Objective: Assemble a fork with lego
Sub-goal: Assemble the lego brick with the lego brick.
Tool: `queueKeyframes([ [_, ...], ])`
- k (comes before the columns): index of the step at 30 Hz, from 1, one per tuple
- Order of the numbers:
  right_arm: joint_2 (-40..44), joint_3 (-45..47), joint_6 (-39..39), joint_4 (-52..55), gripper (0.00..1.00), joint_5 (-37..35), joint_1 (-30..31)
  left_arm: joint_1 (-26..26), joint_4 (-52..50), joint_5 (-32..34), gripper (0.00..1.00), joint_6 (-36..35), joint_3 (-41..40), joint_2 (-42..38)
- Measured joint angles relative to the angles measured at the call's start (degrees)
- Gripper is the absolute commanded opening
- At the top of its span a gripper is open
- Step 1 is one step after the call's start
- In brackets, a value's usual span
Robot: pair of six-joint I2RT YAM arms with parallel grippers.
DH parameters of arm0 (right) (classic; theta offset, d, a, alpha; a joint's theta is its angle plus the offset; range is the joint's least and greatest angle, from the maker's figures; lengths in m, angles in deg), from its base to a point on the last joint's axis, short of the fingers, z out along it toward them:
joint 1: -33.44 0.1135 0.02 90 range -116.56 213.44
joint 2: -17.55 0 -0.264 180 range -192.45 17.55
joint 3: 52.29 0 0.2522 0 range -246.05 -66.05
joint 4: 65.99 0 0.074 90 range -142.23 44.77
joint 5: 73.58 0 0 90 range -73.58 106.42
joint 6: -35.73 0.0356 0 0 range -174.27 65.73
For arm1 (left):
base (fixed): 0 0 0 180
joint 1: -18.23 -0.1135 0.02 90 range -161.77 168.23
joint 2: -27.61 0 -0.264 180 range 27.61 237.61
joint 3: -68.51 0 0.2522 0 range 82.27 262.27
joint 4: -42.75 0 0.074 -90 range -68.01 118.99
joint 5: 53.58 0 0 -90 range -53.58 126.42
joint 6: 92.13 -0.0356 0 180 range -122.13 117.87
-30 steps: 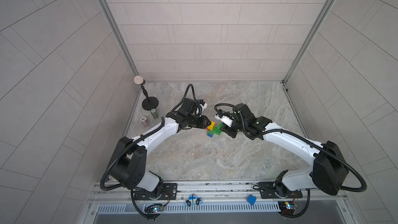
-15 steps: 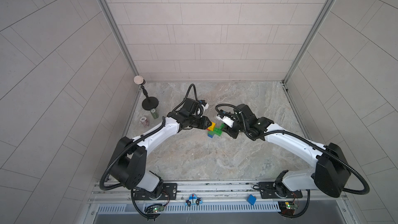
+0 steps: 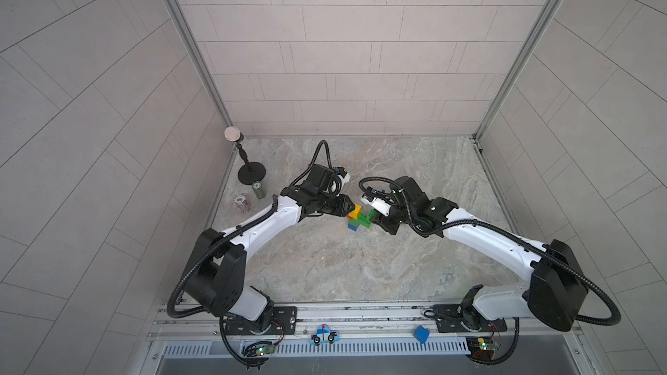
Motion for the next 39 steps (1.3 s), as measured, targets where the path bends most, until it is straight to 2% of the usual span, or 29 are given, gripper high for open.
queueKeyframes([
  [39,-4.17,-0.66,3.06,-1.9,0.0,-1.66,1.55,0.11,-0.15,0.07,0.25,-0.04,0.09,0.04],
])
